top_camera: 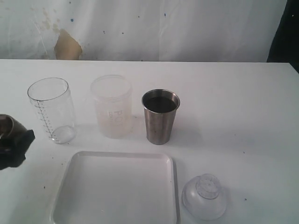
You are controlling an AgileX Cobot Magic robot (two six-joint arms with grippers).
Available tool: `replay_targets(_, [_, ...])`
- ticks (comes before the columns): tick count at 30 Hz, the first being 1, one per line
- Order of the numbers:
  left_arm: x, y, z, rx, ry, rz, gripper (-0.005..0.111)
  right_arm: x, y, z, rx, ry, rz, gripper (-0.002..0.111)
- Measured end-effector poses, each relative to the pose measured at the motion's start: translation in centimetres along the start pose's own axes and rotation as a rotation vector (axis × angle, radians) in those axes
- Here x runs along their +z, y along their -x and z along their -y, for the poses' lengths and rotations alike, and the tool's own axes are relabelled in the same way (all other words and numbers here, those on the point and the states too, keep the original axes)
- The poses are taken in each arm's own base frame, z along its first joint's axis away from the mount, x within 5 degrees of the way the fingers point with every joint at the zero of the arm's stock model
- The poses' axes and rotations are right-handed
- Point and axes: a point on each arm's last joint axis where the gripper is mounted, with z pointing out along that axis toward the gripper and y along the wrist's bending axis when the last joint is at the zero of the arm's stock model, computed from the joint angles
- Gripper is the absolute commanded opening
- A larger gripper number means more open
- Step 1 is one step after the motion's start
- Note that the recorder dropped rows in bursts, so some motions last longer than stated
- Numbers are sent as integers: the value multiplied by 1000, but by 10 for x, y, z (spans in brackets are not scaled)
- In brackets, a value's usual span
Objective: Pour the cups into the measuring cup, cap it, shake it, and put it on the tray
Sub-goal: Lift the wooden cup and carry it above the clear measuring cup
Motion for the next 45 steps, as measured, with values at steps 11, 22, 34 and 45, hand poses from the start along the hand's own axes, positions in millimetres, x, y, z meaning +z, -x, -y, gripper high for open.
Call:
replay_targets(11, [13, 104, 4, -1, 203, -126, 0, 0, 0, 0, 0, 0, 0, 0])
replay_targets(22, [21, 162, 5, 420, 275, -332, 0, 0, 0, 0, 0, 0, 0, 0])
replay_targets(34, [41, 159, 0, 507, 263, -404, 0, 0, 0, 0, 0, 0, 0, 0])
replay_targets(45, [74, 162, 15, 744, 226, -499, 0, 0, 0, 0, 0, 0, 0, 0])
